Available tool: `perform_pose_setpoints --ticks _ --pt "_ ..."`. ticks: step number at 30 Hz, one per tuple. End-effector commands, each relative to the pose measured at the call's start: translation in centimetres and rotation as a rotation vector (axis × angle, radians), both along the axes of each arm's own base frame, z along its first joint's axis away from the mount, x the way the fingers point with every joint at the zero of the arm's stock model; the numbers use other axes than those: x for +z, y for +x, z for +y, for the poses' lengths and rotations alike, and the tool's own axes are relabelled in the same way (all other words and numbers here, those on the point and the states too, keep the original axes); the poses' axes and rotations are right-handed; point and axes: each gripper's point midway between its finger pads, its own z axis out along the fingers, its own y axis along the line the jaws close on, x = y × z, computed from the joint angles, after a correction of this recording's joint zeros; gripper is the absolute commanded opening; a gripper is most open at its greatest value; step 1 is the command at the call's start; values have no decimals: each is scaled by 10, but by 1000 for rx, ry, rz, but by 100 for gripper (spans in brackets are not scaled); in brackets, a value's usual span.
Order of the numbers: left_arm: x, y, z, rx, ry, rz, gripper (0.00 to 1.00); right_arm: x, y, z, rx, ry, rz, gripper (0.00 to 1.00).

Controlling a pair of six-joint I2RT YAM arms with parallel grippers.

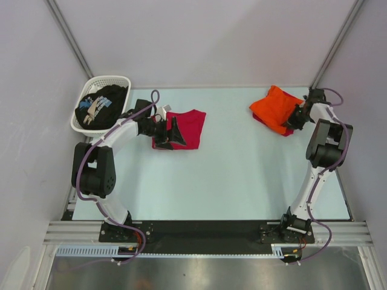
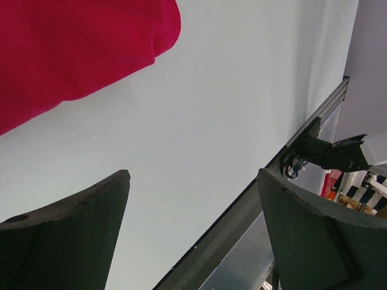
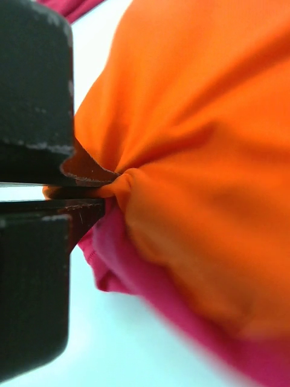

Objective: Fold and stack the t-shirts
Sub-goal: Put the neatly folded tshirt into the corner of the board with both arms

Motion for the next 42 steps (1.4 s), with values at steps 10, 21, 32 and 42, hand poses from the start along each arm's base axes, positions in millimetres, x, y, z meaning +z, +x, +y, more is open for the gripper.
perform_pose_setpoints --ticks 10,21,32,42 --pt "26 15 -8 -20 -61 -88 92 -8 -120 164 329 114 339 0" --pt "28 17 -11 -33 -83 -100 93 9 -234 157 325 91 600 0" --pt "28 19 -13 -40 -97 -98 94 23 -262 132 311 -102 604 0" --pt "41 15 -14 -63 -109 -125 100 60 -241 121 343 -280 544 81"
